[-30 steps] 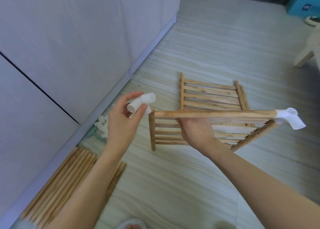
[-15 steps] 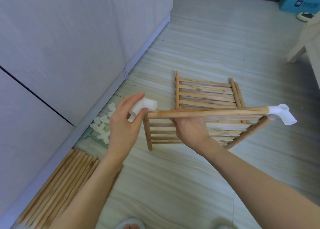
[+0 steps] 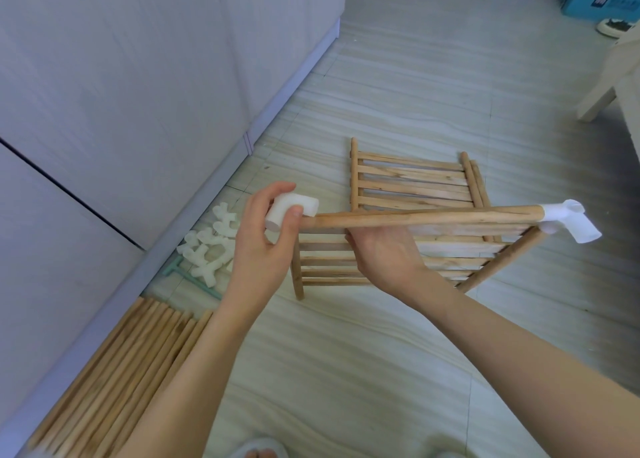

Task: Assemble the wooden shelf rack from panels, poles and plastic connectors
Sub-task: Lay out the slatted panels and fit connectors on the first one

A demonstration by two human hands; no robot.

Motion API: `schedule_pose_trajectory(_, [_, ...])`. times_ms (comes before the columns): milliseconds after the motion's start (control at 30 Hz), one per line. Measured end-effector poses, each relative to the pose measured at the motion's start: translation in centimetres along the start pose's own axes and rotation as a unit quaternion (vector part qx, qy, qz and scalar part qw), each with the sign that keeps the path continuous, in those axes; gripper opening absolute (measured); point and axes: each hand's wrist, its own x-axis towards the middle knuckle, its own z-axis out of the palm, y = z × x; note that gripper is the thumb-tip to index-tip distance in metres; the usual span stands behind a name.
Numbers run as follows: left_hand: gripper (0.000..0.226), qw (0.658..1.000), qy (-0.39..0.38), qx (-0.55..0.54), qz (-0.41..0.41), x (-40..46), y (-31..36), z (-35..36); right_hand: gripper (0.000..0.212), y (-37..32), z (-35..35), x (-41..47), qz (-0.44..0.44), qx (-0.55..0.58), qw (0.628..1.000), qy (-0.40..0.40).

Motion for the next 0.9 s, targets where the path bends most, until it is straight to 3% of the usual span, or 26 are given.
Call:
schedule_pose_trajectory(100, [0.02,1.0,-0.006,-0.02,-0.005,-0.3,-0.2,0.2,0.046,0.0,-0.8,-0.8,-0.018,0.013,0.998,-0.063])
schedule_pose_trajectory(167, [0.022,1.0,-0.002,-0.025,-0.005,-0.5,-0.2,0.3,0.047,-0.4,-1.8,-2.1,-0.036,0.013,0.998,-0.053])
schedule_pose_trajectory(233, [0.022,1.0,0.008,-0.028,-0.004,-0.6,-0.2,0.3,0.026,-1.2,-2.9,-3.6,-0.06,0.038,0.996,0.052])
schedule_pose_trajectory(300, [0.022,0.999,0.015,-0.032,-0.003,-0.6,-0.1,0.4,0.029,-1.4,-4.3,-4.2,-0.074,0.065,0.979,0.179])
schedule_pose_trajectory(367, [0.022,0.999,0.021,-0.03,0.0,-0.6,-0.1,0.4,0.029,-1.7,-5.9,-3.4,-0.067,0.072,0.972,0.214])
schedule_pose_trajectory(533, [0.025,0.999,0.038,-0.025,0.011,-1.1,-0.2,0.7,0.043,-1.8,-6.5,-0.4,-0.056,-0.022,0.998,-0.006])
schedule_pose_trajectory(767, [0.022,0.99,0.101,-0.091,0.022,0.0,1.2,0.7,0.031,-1.8,-5.7,-0.1,-0.088,0.01,0.996,0.031])
schedule_pose_trajectory(900, [0.019,0.986,0.119,-0.113,-0.006,-0.3,0.2,-0.2,0.034,-1.6,-6.6,-0.1,-0.062,-0.001,0.997,0.05])
